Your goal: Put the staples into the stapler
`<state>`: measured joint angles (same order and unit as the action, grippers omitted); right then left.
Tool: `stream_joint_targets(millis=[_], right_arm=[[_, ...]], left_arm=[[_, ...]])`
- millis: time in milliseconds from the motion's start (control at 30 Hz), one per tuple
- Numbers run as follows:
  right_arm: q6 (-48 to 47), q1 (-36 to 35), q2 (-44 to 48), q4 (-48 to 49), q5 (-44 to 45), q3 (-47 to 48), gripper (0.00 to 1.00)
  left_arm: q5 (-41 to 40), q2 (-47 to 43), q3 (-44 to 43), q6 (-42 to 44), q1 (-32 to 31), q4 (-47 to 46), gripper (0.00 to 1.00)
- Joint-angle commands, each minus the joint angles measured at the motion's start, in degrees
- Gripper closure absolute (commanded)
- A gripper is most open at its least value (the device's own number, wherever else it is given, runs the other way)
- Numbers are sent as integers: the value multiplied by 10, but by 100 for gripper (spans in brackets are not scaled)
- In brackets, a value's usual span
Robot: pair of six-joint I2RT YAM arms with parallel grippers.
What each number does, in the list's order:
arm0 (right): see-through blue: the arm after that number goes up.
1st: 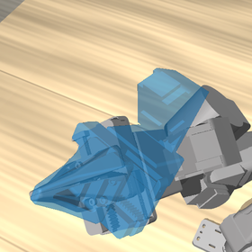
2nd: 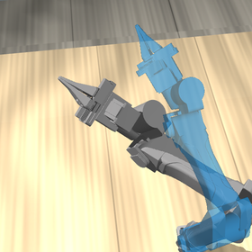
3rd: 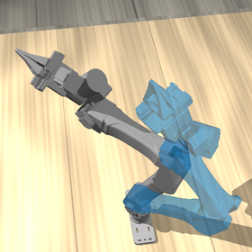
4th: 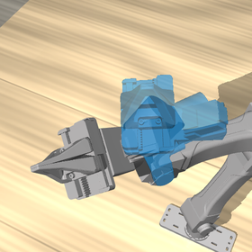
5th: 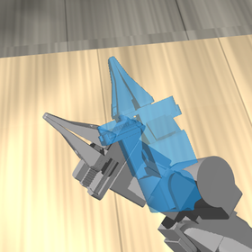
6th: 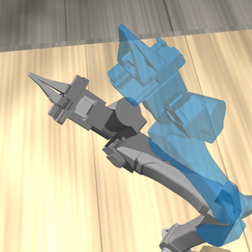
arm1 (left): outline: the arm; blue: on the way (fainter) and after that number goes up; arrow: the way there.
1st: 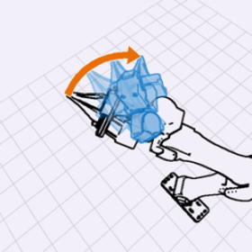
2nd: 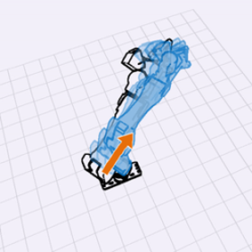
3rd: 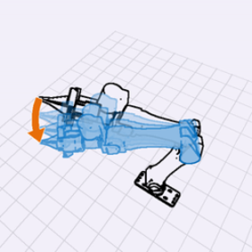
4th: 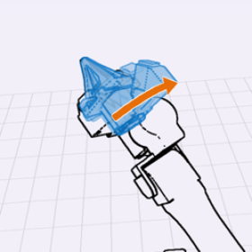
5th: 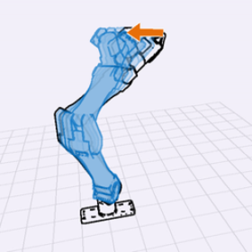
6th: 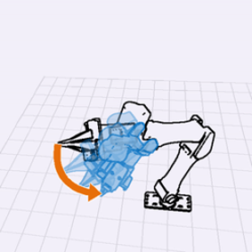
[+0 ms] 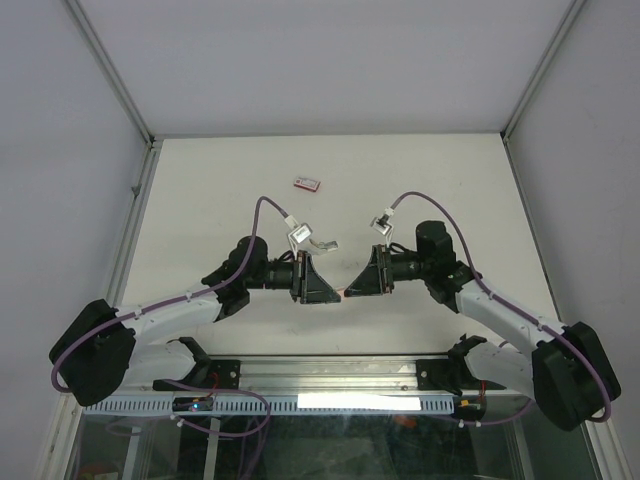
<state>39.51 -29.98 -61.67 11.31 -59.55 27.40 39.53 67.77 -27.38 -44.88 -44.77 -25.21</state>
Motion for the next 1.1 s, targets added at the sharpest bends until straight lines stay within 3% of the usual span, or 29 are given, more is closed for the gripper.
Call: stream_joint_targets(millis=[0,33,100,133,200,300,400,500,700,1000,1067], right_arm=[[45,-8,2,68,-24,-4,82],[55,-9,2,77,-24,-6,89],[69,-8,0,84,-18,-4,100],[71,-8,-2,80,-14,-2,100],[69,-6,-3,58,-3,2,100],[52,2,-4,14,20,8,100],[30,14,-11,-34,41,14,100],[-1,18,-26,-87,59,29,100],[-31,19,-51,-133,65,48,100],[-52,19,-49,-163,60,54,100],[-53,19,-50,-165,59,54,100]], left_arm=[[5,-11,-6,-10,4,-57,99],[5,-10,-8,-6,5,-55,88],[-9,-12,-14,14,5,-30,44],[-18,-16,-20,31,5,-12,31],[-50,-36,-31,78,6,27,20],[-132,-93,-43,178,5,93,14],[-191,-144,-27,271,4,95,9],[-216,-157,-13,335,-10,84,11],[-353,-78,-41,466,-163,125,15],[-402,6,-65,510,-194,123,16],[-396,12,-68,512,-195,120,23]])
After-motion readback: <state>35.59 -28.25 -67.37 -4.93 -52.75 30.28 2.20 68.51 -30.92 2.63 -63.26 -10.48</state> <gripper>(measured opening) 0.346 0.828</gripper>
